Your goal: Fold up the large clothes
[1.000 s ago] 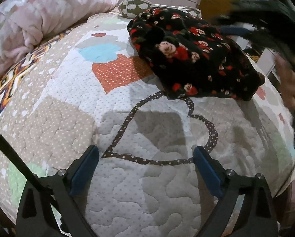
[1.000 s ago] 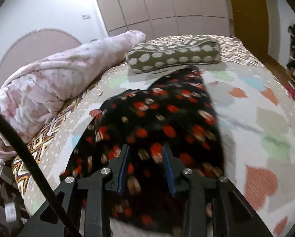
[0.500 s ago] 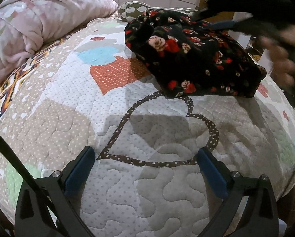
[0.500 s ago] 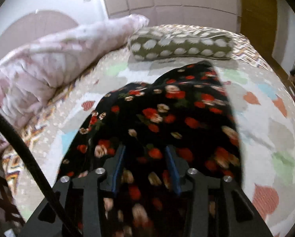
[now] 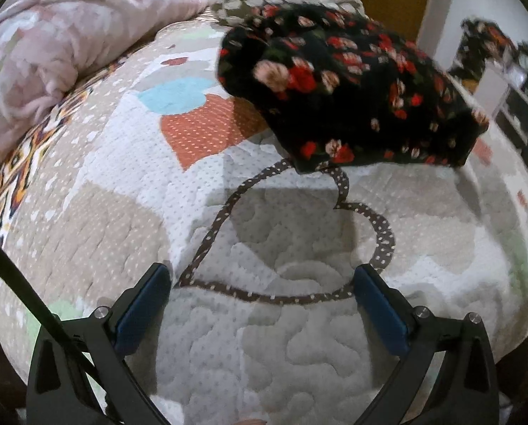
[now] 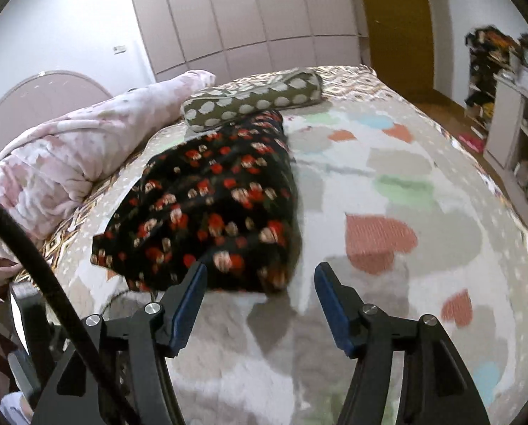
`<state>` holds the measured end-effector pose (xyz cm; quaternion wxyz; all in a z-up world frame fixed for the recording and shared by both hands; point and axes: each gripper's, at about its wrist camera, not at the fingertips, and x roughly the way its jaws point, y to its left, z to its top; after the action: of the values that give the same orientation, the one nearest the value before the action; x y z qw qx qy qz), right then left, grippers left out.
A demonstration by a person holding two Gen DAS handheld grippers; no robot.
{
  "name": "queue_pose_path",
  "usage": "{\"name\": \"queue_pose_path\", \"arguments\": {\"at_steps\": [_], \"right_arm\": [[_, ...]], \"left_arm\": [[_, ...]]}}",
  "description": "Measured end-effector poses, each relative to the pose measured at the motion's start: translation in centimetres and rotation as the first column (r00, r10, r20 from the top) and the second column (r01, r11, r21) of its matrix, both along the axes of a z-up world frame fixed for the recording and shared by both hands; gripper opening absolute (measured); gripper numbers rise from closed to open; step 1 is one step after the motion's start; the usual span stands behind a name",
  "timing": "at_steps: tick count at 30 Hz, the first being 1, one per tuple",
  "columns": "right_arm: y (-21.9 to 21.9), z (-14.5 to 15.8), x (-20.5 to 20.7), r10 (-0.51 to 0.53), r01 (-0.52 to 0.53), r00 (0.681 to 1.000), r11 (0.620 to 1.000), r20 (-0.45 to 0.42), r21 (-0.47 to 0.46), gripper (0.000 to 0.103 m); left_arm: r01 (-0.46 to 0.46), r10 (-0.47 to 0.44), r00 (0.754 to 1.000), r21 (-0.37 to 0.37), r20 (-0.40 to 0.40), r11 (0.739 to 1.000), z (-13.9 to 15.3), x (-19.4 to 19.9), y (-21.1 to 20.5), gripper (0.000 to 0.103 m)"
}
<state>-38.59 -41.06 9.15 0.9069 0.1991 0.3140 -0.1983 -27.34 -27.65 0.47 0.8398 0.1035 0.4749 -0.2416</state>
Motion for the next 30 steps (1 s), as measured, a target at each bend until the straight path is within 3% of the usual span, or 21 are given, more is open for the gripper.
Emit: {"name": "queue_pose_path", "arguments": {"at_steps": [4,13,24,26,30], "right_arm": [[0.3,-1.1,-0.6,-0.003,0.003,1.0,1.0,-0.011,0.026,0.068],[1.5,-3.0,-1.2,-0.039,0.041,0.999,0.998,-0.037,0.052,0.071],[1.9,-4.4,-1.4,-0.054,0.059,0.995,0.997,-0.079,0.059,0.072],[2.1,-3.9,-0.8,-0.036,0.038,0.996,0.999,-0.081,0.02,0.072],[2.4,-3.3,2.6,-0.005,-0.021,0.99,0.983,-0.144,-0.18,0.081]], "left_arm": [[-0.033,0.033,0.999,-0.045,0.009,0.998,1.6,-1.1,1.4,0.103],[-0.064,0.07,0.993,-0.066,0.097,0.996,5.0,-4.0,2.8,0.103],[-0.071,0.075,0.996,-0.074,0.048,0.995,4.5,-4.4,3.1,0.103],[-0.082,0.086,0.995,-0.077,0.044,0.994,4.4,-4.3,3.3,0.103],[-0.09,0.093,0.995,-0.08,0.04,0.993,4.4,-4.2,3.4,0.103]]}}
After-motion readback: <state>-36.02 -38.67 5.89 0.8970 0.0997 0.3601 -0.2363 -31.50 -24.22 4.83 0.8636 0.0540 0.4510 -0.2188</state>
